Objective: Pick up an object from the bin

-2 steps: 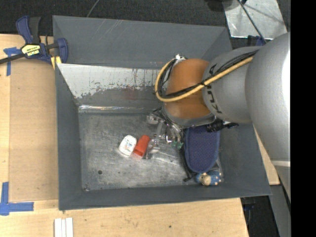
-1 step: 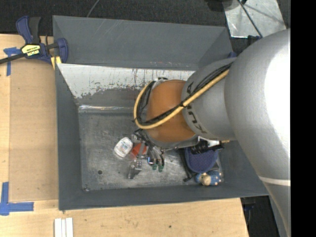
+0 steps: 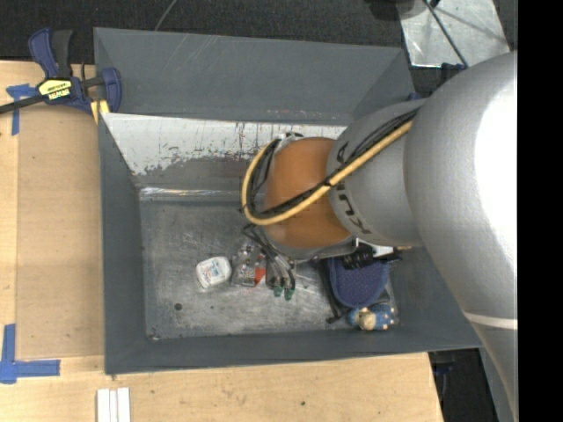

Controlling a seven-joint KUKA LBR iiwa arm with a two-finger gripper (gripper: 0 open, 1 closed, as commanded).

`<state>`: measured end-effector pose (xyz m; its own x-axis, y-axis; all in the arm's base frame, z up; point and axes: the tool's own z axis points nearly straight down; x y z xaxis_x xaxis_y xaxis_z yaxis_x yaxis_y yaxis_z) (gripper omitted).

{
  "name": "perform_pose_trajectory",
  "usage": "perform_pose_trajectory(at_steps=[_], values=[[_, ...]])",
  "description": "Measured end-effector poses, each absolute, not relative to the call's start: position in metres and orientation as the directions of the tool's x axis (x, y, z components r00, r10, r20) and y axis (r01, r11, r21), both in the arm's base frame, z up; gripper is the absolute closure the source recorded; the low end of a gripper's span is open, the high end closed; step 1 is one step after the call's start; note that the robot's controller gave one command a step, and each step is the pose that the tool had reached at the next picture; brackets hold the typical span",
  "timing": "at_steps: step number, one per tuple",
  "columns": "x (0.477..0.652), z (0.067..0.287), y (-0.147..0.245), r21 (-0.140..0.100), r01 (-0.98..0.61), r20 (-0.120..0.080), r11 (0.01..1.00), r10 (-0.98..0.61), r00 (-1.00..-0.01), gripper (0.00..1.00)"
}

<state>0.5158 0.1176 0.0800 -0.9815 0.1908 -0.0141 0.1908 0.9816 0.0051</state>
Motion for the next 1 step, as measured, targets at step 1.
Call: perform_pose_trajectory(at_steps=[1], values=[[0.5122, 0.0769, 0.1174, 0.001, 0.19, -0.003, 0.982, 0.19, -0.982, 0.0]])
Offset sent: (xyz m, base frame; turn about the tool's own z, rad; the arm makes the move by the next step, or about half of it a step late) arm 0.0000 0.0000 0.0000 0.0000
